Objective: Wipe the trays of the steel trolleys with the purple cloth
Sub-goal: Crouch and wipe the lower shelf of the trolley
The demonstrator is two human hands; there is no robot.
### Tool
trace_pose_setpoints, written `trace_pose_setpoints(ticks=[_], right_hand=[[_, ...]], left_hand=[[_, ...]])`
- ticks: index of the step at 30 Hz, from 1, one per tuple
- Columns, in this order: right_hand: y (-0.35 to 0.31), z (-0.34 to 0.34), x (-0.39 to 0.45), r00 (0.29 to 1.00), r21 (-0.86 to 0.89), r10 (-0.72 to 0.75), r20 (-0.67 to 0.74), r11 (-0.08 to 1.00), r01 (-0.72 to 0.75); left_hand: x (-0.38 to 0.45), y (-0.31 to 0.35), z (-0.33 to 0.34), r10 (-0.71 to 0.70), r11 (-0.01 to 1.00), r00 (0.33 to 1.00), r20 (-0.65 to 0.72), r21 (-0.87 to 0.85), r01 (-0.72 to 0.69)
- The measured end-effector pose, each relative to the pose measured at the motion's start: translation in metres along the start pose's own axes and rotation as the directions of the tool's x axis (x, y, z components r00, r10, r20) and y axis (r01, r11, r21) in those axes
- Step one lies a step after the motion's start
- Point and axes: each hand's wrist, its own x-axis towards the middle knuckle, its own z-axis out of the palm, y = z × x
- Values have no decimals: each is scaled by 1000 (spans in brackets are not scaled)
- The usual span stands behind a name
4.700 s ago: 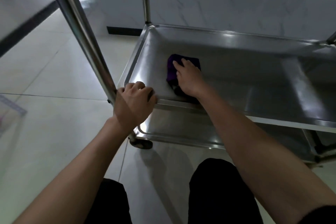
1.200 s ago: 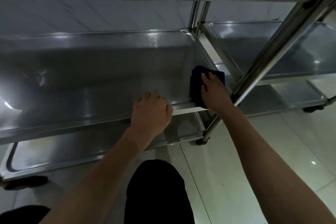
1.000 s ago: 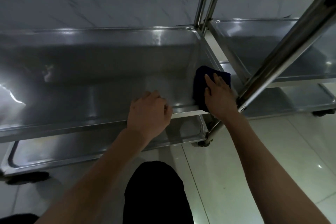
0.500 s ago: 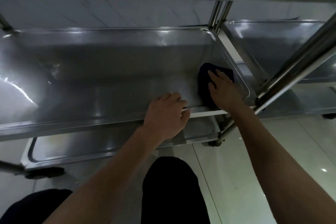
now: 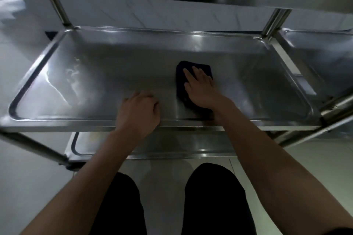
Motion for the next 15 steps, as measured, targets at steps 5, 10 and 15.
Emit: trace_pose_setpoints(ticks=[5,10,15], right_hand=[[-65,14,28,988,24,-149,46,989,148],[-76,16,27,986,28,-168,23,986,167],[-60,2,12,988,37,-153,9,988,152]], left_hand=[[-5,-12,-1,41,997,999,-4,-71,-41],[-14,-14,-5,37,997,999,9,-69,-36],[-12,1,-9,3,998,1000,24,-65,-1]])
